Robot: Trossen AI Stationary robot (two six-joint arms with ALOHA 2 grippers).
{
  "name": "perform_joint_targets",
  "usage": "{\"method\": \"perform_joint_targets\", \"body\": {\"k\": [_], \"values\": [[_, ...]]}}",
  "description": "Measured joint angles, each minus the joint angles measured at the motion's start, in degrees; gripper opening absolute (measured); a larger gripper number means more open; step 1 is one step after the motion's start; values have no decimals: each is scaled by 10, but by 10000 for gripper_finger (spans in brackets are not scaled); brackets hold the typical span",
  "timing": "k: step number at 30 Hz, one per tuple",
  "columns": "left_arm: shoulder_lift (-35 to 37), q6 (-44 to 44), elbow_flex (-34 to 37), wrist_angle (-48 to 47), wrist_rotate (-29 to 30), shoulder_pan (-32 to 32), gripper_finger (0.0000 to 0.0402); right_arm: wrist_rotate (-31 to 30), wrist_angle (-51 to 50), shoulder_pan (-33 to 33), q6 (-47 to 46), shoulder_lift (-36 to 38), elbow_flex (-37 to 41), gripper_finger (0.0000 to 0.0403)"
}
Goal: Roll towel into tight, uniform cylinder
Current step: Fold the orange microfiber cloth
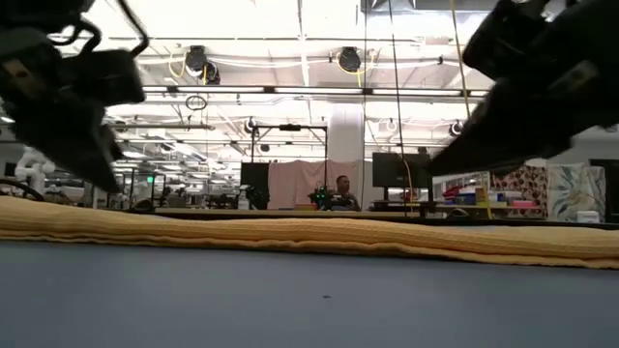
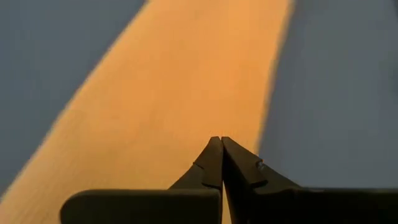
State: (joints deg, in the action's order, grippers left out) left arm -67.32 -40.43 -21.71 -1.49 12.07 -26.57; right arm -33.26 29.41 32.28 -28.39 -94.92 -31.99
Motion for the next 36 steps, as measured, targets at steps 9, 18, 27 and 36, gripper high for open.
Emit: {"method": "perform_joint_targets", "body": {"k": [9, 18, 27, 36], "values": [[54, -191, 5, -285, 40, -16, 4, 6, -109, 49, -109, 8, 0, 0], [18, -162, 53, -208, 171, 16, 4, -8, -64, 78, -191, -72, -1, 0], [-36, 3, 72, -54, 296, 93, 4, 9, -34, 83, -182, -78, -15, 0], [5, 33, -32, -167, 262, 108, 4, 8, -154, 32, -114, -25, -78, 0]]}}
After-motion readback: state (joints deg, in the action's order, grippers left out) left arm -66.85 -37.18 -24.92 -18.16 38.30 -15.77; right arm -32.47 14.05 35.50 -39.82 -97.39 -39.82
